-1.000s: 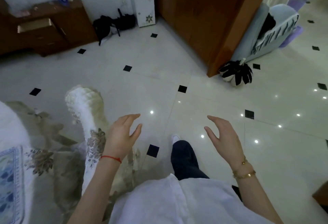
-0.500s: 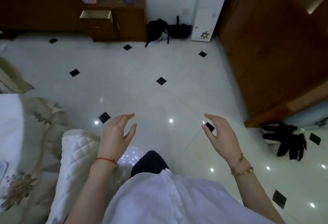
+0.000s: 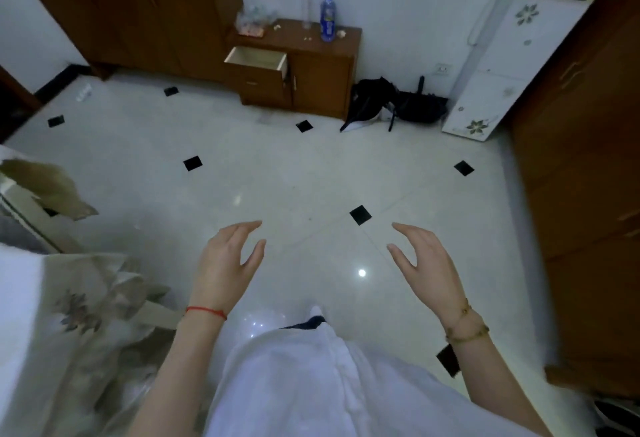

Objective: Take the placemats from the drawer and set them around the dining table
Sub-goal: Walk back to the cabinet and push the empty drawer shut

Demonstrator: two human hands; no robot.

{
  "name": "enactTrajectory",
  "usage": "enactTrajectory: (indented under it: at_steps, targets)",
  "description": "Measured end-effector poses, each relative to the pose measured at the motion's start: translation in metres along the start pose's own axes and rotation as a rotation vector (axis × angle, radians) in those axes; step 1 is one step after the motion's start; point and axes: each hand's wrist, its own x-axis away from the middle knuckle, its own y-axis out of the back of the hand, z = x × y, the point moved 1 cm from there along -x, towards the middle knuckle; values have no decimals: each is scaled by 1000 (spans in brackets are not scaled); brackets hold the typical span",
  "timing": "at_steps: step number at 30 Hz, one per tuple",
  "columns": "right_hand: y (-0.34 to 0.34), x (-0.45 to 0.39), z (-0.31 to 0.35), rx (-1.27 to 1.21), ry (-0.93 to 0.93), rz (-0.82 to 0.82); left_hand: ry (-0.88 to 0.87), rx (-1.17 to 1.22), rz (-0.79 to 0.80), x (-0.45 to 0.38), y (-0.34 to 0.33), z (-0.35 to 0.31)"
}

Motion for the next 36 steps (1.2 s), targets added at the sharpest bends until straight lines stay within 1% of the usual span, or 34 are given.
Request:
enactTrajectory:
  at_steps: [3,9,14,20,23,28,32,36]
  targets:
    - [-2,-76,2,-4,32,-20,-17,-22,-3,-76,-1,8]
    - [-10,-194,-10,-3,-15,5,-26,-40,2,-204,-10,21]
    - [-32,-293,-32,-1,-26,20,-23,-57,-4,-300,-35,39]
    - [-44,-451,-41,-11,42,15,49,-51,-49,-434,-54,54]
    - [-44,-540,-36,1,97,6,48,-53,-91,-505,-53,57]
    - [-59,-673,-20,8,200,28,132,-41,-166,-598,-47,77]
    - [-83,-756,-1,13,250,118,225,-32,-206,-651,-42,108]
    - [-118,-826,22,12,290,151,258,-44,-217,-707,-41,152]
